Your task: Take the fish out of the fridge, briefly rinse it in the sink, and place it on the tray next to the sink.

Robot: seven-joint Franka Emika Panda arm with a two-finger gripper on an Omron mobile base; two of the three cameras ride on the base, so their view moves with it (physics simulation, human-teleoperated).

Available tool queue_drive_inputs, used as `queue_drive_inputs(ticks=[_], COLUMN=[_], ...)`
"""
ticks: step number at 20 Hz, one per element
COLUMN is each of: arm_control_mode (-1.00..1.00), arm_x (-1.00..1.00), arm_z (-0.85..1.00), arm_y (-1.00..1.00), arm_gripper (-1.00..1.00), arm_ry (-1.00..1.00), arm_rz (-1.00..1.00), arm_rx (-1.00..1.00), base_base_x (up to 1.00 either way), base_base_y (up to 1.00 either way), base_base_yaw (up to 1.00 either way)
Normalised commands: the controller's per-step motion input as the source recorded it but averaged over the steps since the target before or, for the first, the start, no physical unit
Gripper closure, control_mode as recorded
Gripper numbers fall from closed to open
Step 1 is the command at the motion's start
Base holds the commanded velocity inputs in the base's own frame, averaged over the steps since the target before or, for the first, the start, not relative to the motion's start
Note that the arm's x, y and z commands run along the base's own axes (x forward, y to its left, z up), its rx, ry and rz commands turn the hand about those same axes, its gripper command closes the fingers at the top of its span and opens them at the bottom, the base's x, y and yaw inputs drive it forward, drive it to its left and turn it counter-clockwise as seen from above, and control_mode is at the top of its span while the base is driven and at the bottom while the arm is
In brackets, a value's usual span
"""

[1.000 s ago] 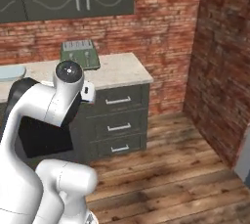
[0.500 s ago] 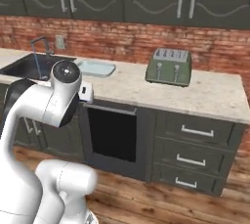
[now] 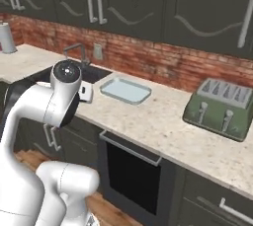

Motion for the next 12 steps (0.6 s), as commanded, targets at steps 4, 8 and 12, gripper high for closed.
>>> queue_drive_inputs(ticks=[4, 8, 12], arm_control_mode=[1.00, 1.00, 1.00], arm_x=[0.00, 0.00, 0.00], arm_z=[0.00, 0.00, 0.00], arm_y=[0.00, 0.00, 0.00], arm_gripper=[1.00, 1.00, 1.00], arm_ry=[0.00, 0.00, 0.00], arm_rz=[0.00, 0.00, 0.00], arm_rx=[0.00, 0.00, 0.00], base_base_x=[0.67, 0.16, 0.00], base_base_y=[0.48, 0.71, 0.77], base_base_yaw=[-0.03, -0.31, -0.38])
